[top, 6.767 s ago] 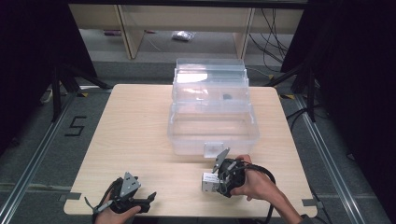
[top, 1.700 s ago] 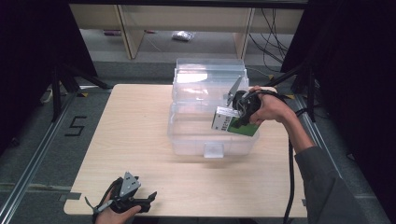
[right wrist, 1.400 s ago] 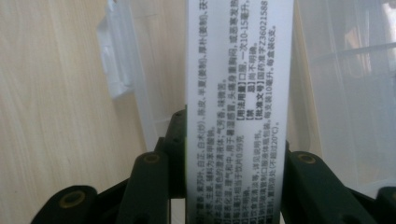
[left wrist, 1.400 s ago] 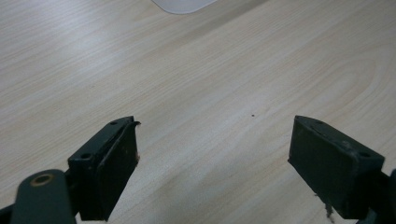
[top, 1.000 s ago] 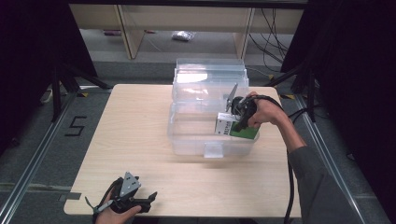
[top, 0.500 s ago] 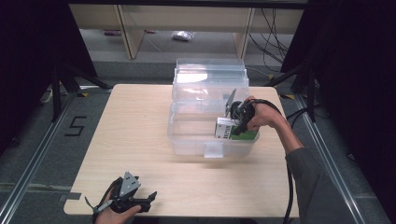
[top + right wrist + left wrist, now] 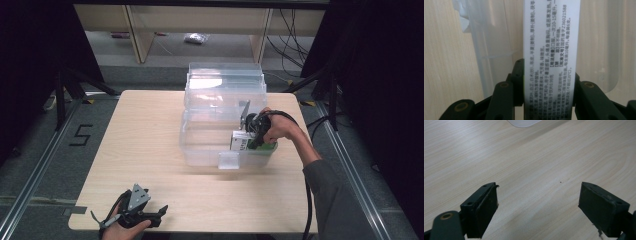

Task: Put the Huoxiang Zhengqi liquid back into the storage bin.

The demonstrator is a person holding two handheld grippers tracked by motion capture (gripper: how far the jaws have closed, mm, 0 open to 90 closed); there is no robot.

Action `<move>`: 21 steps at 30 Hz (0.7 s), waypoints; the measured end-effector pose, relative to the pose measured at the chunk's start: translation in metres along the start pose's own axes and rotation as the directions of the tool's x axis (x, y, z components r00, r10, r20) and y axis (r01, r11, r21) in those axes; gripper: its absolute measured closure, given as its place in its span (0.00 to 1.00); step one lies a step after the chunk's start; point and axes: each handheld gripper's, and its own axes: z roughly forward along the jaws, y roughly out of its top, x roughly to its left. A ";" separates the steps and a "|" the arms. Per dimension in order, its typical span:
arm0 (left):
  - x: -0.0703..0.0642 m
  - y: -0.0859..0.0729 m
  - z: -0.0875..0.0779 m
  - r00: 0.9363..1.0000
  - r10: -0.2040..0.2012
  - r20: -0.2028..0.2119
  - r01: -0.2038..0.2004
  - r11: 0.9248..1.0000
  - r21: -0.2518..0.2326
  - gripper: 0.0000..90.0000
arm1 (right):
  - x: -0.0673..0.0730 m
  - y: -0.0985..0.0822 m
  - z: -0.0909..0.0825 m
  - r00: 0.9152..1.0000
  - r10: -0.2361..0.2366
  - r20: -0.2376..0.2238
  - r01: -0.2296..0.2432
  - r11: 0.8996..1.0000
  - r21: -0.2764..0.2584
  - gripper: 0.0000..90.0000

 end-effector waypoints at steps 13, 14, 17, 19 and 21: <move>0.000 0.000 -0.001 1.000 0.008 -0.005 -0.008 1.000 0.001 0.17 | -0.001 -0.002 -0.012 0.998 0.050 -0.028 -0.052 0.997 -0.057 0.67; 0.000 0.000 -0.001 1.000 0.008 -0.005 -0.008 1.000 0.001 0.17 | -0.001 -0.002 -0.012 0.998 0.050 -0.028 -0.052 0.997 -0.057 0.67; 0.001 0.000 -0.001 1.000 0.017 -0.007 -0.017 1.000 0.010 0.17 | 0.001 -0.007 -0.019 0.997 0.071 -0.023 -0.073 0.994 -0.082 0.66; 0.001 0.000 -0.001 1.000 0.016 -0.006 -0.016 1.000 0.012 0.17 | 0.002 -0.010 -0.023 0.996 0.086 -0.024 -0.088 0.991 -0.102 0.65; 0.000 0.000 -0.001 1.000 0.010 -0.006 -0.010 1.000 0.008 0.17 | 0.003 -0.012 -0.026 0.993 0.117 -0.027 -0.119 0.987 -0.110 0.65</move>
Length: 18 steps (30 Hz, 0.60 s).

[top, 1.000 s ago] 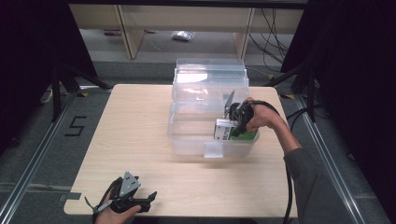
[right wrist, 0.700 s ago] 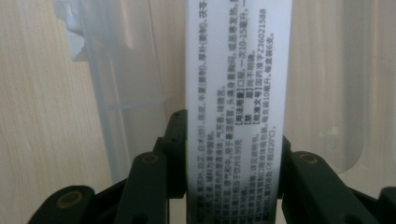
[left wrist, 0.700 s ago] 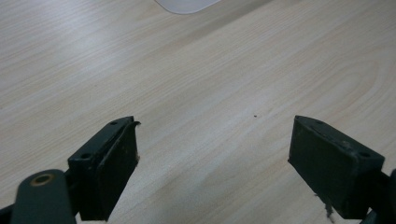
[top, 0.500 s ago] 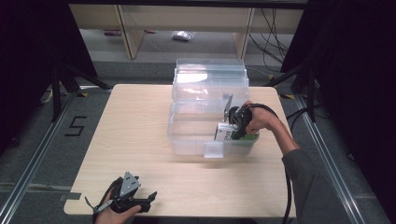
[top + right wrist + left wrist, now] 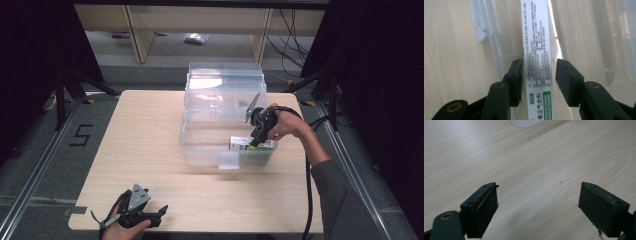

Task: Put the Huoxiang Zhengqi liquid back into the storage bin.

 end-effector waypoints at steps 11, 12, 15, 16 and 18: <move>-0.001 0.000 0.001 1.000 -0.020 -0.002 0.020 1.000 -0.016 0.17 | 0.001 -0.004 -0.011 0.999 0.038 0.017 -0.036 0.996 -0.083 0.59; -0.001 0.000 0.001 1.000 -0.023 -0.004 0.023 1.000 -0.017 0.17 | 0.001 -0.004 -0.012 0.999 0.033 0.017 -0.031 0.994 -0.101 0.58; -0.001 0.000 0.000 1.000 -0.007 -0.004 0.007 1.000 -0.005 0.17 | 0.002 -0.004 -0.015 0.998 0.057 0.019 -0.054 0.992 -0.116 0.57; 0.000 0.000 0.000 1.000 -0.005 -0.004 0.005 1.000 -0.005 0.17 | 0.002 -0.004 -0.018 0.997 0.071 0.019 -0.068 0.989 -0.134 0.55; -0.002 0.000 0.001 1.000 -0.025 -0.006 0.025 0.999 -0.020 0.17 | 0.003 -0.005 -0.020 0.996 0.086 0.021 -0.082 0.983 -0.161 0.54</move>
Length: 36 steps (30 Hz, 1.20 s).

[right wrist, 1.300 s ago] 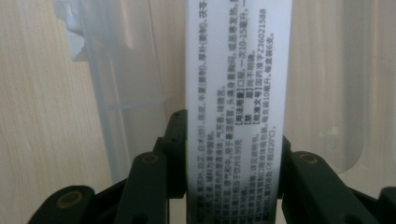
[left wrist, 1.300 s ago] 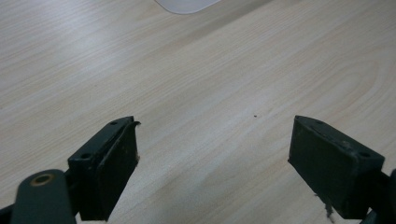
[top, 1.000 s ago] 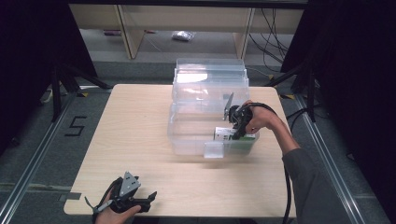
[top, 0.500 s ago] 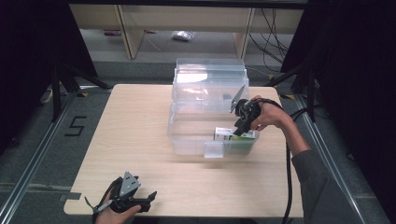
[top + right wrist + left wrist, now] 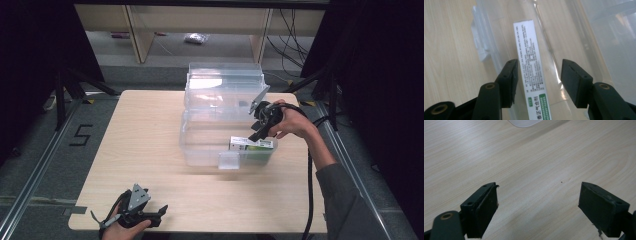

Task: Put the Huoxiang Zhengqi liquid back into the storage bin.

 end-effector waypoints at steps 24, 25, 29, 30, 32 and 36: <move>-0.001 0.000 0.001 1.000 -0.019 -0.004 0.019 1.000 -0.013 0.17 | 0.011 -0.009 -0.013 0.943 0.310 0.116 -0.288 0.941 -0.179 0.34; -0.001 0.000 0.001 1.000 -0.018 -0.003 0.018 1.000 -0.014 0.17 | 0.010 -0.011 -0.013 0.947 0.303 0.110 -0.279 0.942 -0.187 0.34; -0.001 0.000 0.002 1.000 -0.017 0.000 0.017 1.000 -0.016 0.17 | 0.014 -0.015 -0.015 0.936 0.330 0.123 -0.301 0.931 -0.207 0.33; -0.001 0.000 0.001 1.000 -0.018 -0.002 0.018 1.000 -0.014 0.17 | 0.014 -0.016 -0.016 0.934 0.334 0.124 -0.303 0.928 -0.218 0.33; -0.001 0.000 0.002 1.000 -0.018 0.000 0.018 1.000 -0.015 0.17 | 0.017 -0.018 -0.017 0.921 0.374 0.111 -0.344 0.912 -0.222 0.33; 0.000 0.000 0.002 1.000 -0.007 -0.008 0.007 1.000 -0.005 0.17 | 0.019 -0.024 -0.017 0.924 0.360 0.126 -0.323 0.914 -0.246 0.32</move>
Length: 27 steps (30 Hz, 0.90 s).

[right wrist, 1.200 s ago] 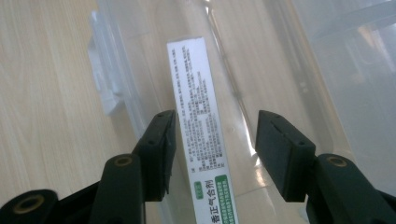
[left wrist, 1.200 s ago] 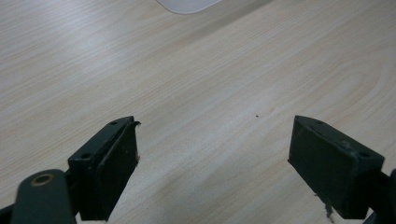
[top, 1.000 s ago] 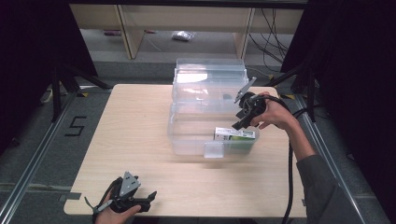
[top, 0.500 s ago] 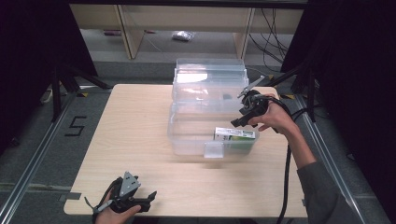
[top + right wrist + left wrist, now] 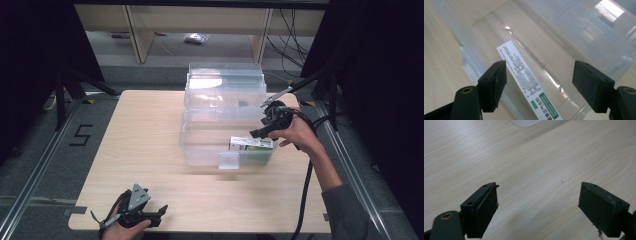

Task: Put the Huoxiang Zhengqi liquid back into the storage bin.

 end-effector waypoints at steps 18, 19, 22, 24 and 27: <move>0.003 0.000 -0.003 0.999 0.035 0.008 -0.035 0.999 0.025 0.17 | 0.016 -0.017 -0.015 0.995 0.091 0.047 -0.085 0.990 -0.113 0.26; 0.003 0.001 -0.003 0.999 0.035 0.008 -0.035 0.999 0.029 0.17 | 0.016 -0.019 -0.015 0.996 0.071 0.047 -0.064 0.989 -0.132 0.27; 0.003 0.000 -0.003 0.999 0.037 0.009 -0.037 0.999 0.027 0.17 | 0.019 -0.022 -0.017 0.996 0.081 0.030 -0.076 0.988 -0.136 0.27; 0.003 0.000 -0.003 0.999 0.036 0.010 -0.037 0.999 0.025 0.17 | 0.020 -0.024 -0.019 0.996 0.084 0.037 -0.078 0.987 -0.142 0.26; 0.003 0.001 -0.003 0.999 0.038 0.010 -0.038 0.999 0.026 0.17 | 0.025 -0.027 -0.022 0.995 0.091 0.033 -0.086 0.986 -0.144 0.25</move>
